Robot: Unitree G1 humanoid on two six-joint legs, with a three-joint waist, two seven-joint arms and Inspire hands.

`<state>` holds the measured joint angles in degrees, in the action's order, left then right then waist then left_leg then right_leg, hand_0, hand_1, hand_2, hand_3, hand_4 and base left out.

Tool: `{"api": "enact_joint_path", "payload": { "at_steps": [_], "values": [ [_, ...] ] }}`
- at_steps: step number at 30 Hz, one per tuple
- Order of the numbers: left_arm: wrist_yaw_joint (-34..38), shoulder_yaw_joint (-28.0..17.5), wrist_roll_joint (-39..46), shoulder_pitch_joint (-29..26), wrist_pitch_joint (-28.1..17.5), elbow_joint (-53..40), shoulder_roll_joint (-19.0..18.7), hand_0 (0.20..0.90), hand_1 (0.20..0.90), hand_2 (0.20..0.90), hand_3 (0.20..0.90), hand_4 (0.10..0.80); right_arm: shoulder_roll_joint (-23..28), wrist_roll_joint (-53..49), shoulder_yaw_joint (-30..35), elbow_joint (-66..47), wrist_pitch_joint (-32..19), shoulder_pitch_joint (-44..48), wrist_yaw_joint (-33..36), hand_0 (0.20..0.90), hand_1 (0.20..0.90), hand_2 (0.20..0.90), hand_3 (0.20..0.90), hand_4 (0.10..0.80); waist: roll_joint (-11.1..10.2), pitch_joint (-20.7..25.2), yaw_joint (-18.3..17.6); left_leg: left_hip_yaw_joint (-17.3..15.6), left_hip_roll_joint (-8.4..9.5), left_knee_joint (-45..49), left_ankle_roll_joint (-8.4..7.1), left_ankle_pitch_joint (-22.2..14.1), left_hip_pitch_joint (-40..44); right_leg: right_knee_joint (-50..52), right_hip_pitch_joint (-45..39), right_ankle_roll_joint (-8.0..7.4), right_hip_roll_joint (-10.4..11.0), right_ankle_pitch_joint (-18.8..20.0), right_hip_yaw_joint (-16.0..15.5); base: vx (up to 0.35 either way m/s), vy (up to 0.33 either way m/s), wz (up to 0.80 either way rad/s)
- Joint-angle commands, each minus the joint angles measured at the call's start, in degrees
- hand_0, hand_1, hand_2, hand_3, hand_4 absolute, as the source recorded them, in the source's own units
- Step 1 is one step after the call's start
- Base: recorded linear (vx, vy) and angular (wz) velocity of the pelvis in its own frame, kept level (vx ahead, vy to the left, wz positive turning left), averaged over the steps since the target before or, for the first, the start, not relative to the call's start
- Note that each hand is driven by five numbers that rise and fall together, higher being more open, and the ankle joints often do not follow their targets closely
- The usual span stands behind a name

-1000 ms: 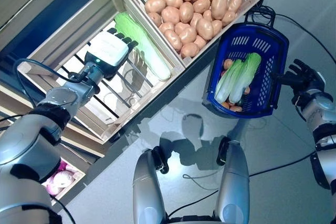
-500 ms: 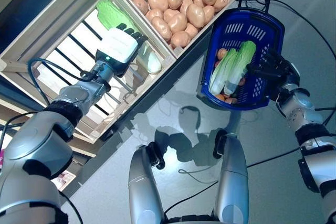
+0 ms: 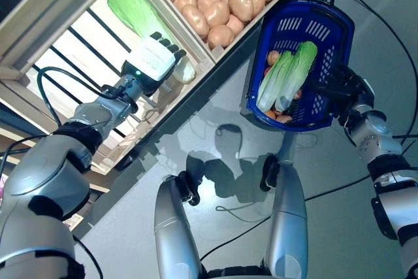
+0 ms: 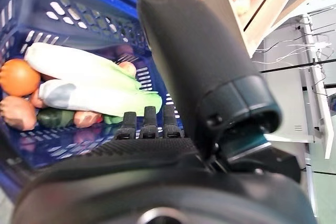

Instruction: Put vegetables into the basket

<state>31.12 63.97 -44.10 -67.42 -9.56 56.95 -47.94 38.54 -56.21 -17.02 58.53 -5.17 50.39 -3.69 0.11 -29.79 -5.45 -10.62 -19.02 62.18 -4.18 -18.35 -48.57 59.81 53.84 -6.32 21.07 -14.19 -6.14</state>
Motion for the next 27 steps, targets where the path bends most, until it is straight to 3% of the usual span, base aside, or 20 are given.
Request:
{"api": "enact_joint_path", "payload": {
  "at_steps": [1,8,14,20,27],
  "values": [
    [1.2,-0.1,-1.3,-10.4,2.0,0.4,-2.6,0.9,0.9,0.9,0.9,0.8,3.1,-3.8,2.9,-1.1,-6.3,3.8,-0.1,0.9,0.9,0.9,0.9,0.8,0.5,0.5,-0.7,3.4,-3.26,-0.9,-6.57,-4.1,-1.4,-1.2,-3.2,-5.48,4.3,-1.0,2.0,-0.055,0.005,0.02],
    [-0.7,1.6,-6.4,-11.9,3.1,-0.1,-1.6,0.9,0.9,0.9,0.9,0.8,3.4,-3.4,3.0,-3.8,-5.9,3.4,0.3,0.9,0.9,0.9,0.9,0.8,-0.2,0.0,-1.4,5.5,-4.89,6.9,-6.5,-6.5,-7.9,5.7,2.6,-5.23,5.2,-3.0,2.9,-0.029,0.0,-0.01],
    [-1.8,3.9,-11.9,-14.5,3.3,1.4,-0.7,0.9,0.9,0.9,0.9,0.8,4.6,-3.9,3.8,-5.4,-4.6,2.8,0.4,0.9,0.9,0.9,0.9,0.8,-0.7,0.3,-2.2,9.5,-6.97,16.7,-6.19,-9.1,-18.6,16.1,12.7,-4.81,6.2,-5.4,6.7,-0.008,-0.003,0.02],
    [-2.5,4.7,-15.6,-14.7,1.3,1.9,-1.5,0.9,0.9,0.9,0.9,0.8,5.7,-4.2,4.9,-7.0,-3.5,0.9,0.4,0.9,0.9,0.9,0.9,0.8,-0.9,0.8,-2.3,11.4,-7.16,22.0,-5.69,-10.7,-23.8,21.4,18.6,-4.09,6.5,-6.4,8.6,0.048,0.014,-0.02],
    [-11.1,4.5,-12.8,-13.0,1.5,1.4,-2.8,0.9,0.9,0.9,0.9,0.8,5.5,-5.5,5.8,-10.5,-1.9,-2.1,-0.1,0.9,0.9,0.9,0.9,0.8,-0.9,1.7,-2.4,12.5,-6.68,25.6,-4.99,-11.4,-26.5,25.6,22.0,-3.2,6.2,-7.1,10.0,0.064,0.025,-0.01]
  ]
}}
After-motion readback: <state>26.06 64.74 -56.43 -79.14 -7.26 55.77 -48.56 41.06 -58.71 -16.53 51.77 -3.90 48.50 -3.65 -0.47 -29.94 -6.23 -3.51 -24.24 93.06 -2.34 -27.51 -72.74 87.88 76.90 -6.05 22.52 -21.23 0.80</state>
